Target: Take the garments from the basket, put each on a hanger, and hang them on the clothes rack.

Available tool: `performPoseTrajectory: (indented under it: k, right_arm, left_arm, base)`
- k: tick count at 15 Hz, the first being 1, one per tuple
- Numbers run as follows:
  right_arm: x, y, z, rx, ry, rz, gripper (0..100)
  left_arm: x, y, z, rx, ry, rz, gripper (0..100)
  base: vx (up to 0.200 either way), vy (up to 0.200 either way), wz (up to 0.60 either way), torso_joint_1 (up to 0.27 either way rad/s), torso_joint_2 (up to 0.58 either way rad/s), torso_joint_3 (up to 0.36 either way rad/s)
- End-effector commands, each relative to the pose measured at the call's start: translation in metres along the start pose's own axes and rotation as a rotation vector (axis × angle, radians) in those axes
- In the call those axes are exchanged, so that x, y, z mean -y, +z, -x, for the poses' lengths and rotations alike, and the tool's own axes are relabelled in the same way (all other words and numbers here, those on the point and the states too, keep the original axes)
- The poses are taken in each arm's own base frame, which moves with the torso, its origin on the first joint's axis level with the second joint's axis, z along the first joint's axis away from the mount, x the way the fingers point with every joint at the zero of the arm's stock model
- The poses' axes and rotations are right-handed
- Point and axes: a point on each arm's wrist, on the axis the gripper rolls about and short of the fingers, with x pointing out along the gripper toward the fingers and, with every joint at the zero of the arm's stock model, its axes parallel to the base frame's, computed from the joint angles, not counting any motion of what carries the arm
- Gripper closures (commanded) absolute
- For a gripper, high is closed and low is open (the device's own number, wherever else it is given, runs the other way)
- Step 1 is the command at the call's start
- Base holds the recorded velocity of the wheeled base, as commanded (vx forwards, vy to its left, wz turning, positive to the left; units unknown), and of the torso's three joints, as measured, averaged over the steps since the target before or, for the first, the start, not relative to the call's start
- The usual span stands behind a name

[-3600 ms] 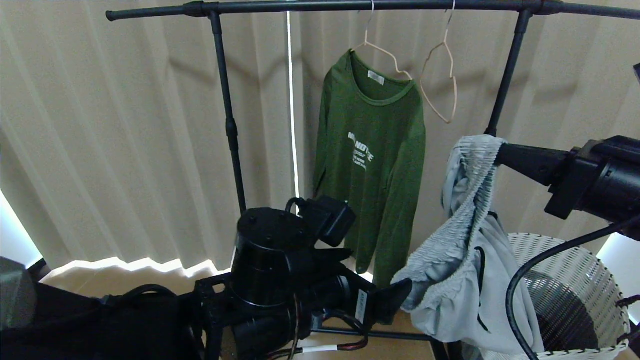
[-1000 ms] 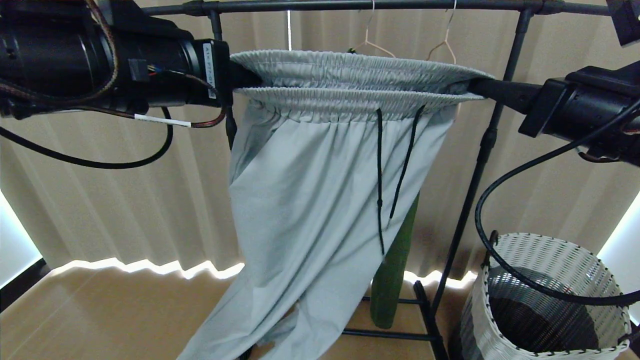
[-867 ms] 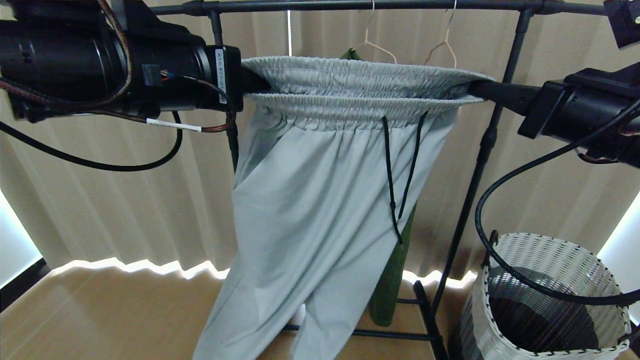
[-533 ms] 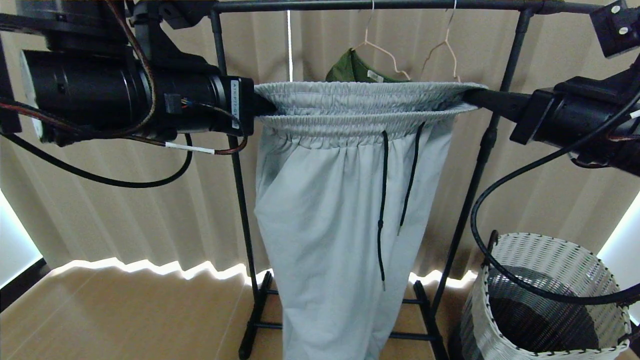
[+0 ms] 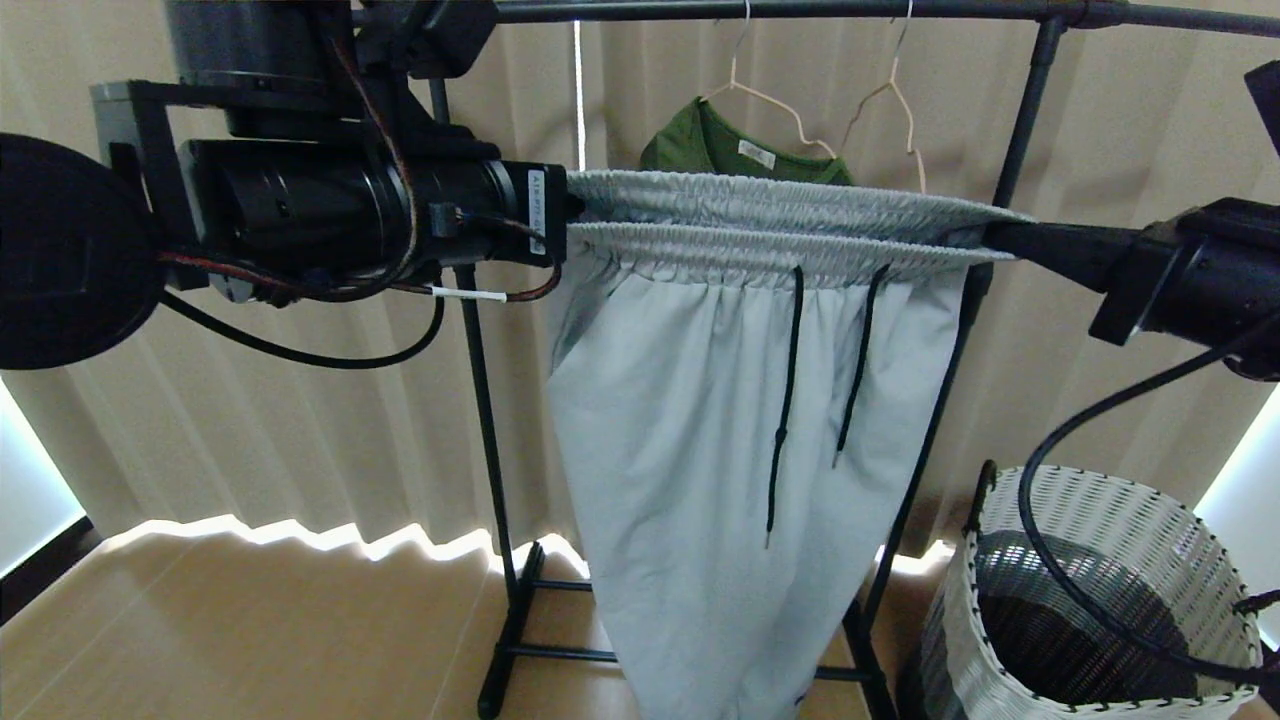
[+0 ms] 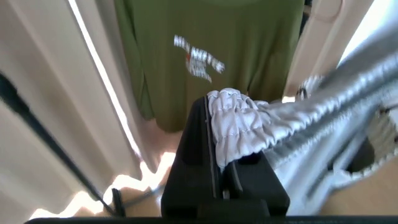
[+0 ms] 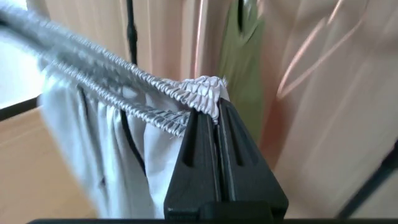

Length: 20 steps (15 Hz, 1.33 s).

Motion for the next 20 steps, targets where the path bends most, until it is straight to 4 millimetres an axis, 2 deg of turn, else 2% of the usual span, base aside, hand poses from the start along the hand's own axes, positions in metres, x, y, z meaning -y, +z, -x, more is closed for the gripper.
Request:
performPoseTrajectory:
  k: [1,5,6,8,10,11,13,15,17,20]
  right_arm:
    - [-0.027,0.005,0.020,0.007,0.098,0.005,100]
    - [-0.058,0.004,0.029,-0.037,0.237,0.000,100]
    - [-0.060,0.004,0.029,-0.038,0.242,0.002,100]
    - [-0.053,0.002,0.022,-0.049,0.200,0.012,100]
    - [-0.033,0.000,0.013,-0.058,0.106,0.011,100]
    - [-0.024,0.000,0.005,-0.064,0.078,0.035,100]
    - [-0.020,0.003,-0.010,-0.046,0.069,0.054,100]
    - [-0.011,0.010,-0.035,0.002,0.022,0.065,100]
    - [-0.008,0.016,-0.052,0.039,0.024,0.067,100]
    - [-0.015,0.025,-0.066,0.068,0.060,0.065,100]
  left_arm:
    - [-0.001,-0.006,-0.013,-0.019,0.003,-0.001,100]
    - [-0.009,-0.004,-0.024,-0.013,0.026,0.005,100]
    - [-0.009,-0.005,-0.023,-0.017,0.024,0.005,100]
    - [-0.007,-0.002,-0.007,-0.013,0.007,0.002,100]
    - [-0.007,-0.002,0.005,-0.034,-0.007,0.001,100]
    - [-0.007,0.000,0.014,-0.058,-0.010,-0.002,100]
    - [-0.006,0.004,0.030,-0.078,-0.023,-0.007,100]
    - [-0.004,0.009,0.060,-0.106,-0.105,-0.006,100]
    - [-0.001,0.006,0.091,-0.142,-0.227,-0.023,100]
    - [0.001,-0.003,0.109,-0.144,-0.295,-0.069,100]
  base:
    - [0.000,0.000,0.00,0.000,0.00,0.000]
    - [0.000,0.000,0.00,0.000,0.00,0.000]
    - [0.000,0.000,0.00,0.000,0.00,0.000]
    - [0.000,0.000,0.00,0.000,0.00,0.000]
    - [0.000,0.000,0.00,0.000,0.00,0.000]
    - [0.000,0.000,0.00,0.000,0.00,0.000]
    - [0.000,0.000,0.00,0.000,0.00,0.000]
    - [0.000,0.000,0.00,0.000,0.00,0.000]
    - [0.000,0.000,0.00,0.000,0.00,0.000]
    - [0.000,0.000,0.00,0.000,0.00,0.000]
